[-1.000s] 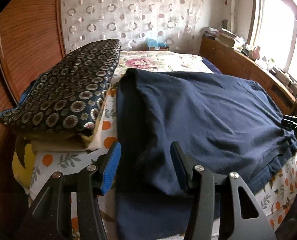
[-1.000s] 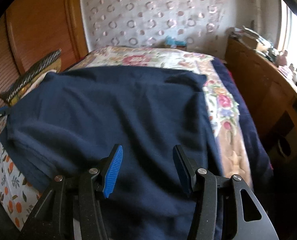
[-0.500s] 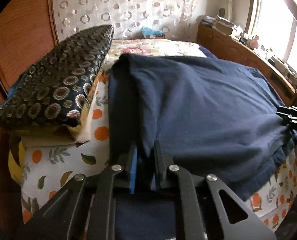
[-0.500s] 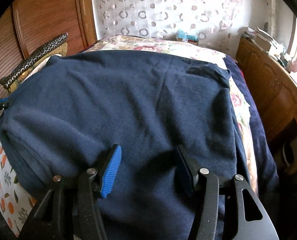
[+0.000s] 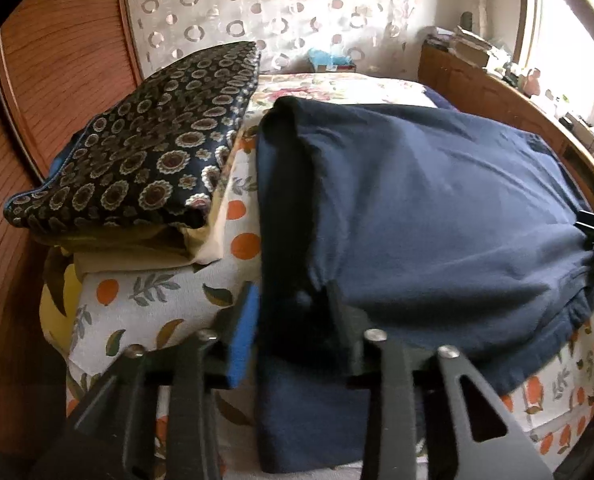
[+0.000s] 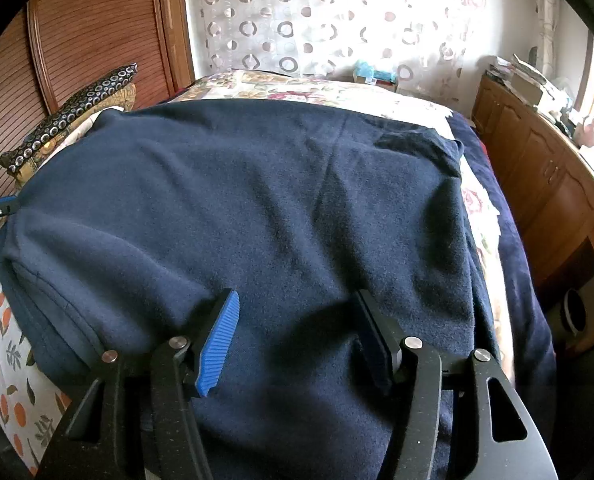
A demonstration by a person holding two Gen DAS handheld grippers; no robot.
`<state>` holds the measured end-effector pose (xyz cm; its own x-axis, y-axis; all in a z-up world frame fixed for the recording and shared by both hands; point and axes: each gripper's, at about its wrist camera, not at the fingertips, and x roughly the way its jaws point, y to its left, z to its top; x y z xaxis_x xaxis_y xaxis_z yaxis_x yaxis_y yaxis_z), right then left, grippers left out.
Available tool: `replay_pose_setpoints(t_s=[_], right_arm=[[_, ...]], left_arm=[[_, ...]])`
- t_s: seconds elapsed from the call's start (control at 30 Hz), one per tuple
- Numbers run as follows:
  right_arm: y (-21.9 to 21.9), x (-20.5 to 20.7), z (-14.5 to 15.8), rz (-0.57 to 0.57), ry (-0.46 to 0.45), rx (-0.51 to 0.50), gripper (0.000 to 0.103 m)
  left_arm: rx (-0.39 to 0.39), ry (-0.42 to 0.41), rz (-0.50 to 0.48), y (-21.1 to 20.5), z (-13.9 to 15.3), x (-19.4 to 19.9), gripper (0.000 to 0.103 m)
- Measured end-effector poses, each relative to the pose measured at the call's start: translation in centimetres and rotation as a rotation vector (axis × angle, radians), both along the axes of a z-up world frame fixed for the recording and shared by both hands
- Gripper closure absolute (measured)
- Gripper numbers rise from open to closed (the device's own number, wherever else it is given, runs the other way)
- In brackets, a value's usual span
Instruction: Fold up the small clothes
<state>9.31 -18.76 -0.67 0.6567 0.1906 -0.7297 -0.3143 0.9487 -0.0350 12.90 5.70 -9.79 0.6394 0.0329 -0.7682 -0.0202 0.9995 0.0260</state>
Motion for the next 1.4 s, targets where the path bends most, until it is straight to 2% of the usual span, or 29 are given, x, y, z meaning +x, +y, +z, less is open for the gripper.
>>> replay_pose_setpoints(t_s=[0.03, 0.1, 0.47, 0.57, 0.6, 0.67, 0.73, 0.77, 0.8, 0.87, 1.0, 1.4], right_arm=[[0.0, 0.0, 0.0, 0.0, 0.0, 0.0, 0.042], [0.0, 0.0, 0.0, 0.0, 0.0, 0.0, 0.042], [0.1, 0.0, -0.1, 0.001, 0.001, -0.001, 0.04], [0.2, -0.1, 0.0, -0.001, 0.0, -0.001, 0.039], [0.2, -0.1, 0.0, -0.001, 0.0, -0.001, 0.039], [0.2, -0.1, 0.0, -0.001, 0.0, 0.0, 0.039], [0.2, -0.1, -0.1, -0.001, 0.0, -0.001, 0.039], [0.2, -0.1, 0.0, -0.001, 0.0, -0.001, 0.039], [0.2, -0.1, 0.0, -0.001, 0.0, -0.001, 0.039], [0.3, -0.1, 0.0, -0.001, 0.0, -0.001, 0.039], [0.3, -0.1, 0.0, -0.001, 0.0, -0.001, 0.038], [-0.1, -0.1, -0.1, 0.002, 0.002, 0.006, 0.038]], left_arm=[[0.01, 0.0, 0.007, 0.1, -0.1, 0.0, 0.055], [-0.003, 0.001, 0.005, 0.4, -0.4, -0.3, 0.054], [-0.085, 0.011, 0.016, 1.2, -0.6, -0.7, 0.054], [-0.087, 0.009, 0.005, 0.9, -0.6, -0.7, 0.054], [-0.09, 0.007, -0.001, 0.8, -0.6, -0.7, 0.056], [-0.098, 0.008, -0.016, 0.6, -0.5, -0.5, 0.065], [-0.116, 0.013, -0.03, 0.5, -0.4, -0.4, 0.079], [-0.126, 0.015, -0.036, 0.4, -0.4, -0.4, 0.082], [-0.143, 0.014, -0.038, 0.4, -0.3, -0.4, 0.089], [-0.179, -0.012, -0.055, 0.1, 0.7, -0.6, 0.092], [-0.185, -0.106, -0.12, -1.6, 4.1, -1.1, 0.093], [-0.225, -0.248, -0.311, -6.9, 9.7, 1.1, 0.094]])
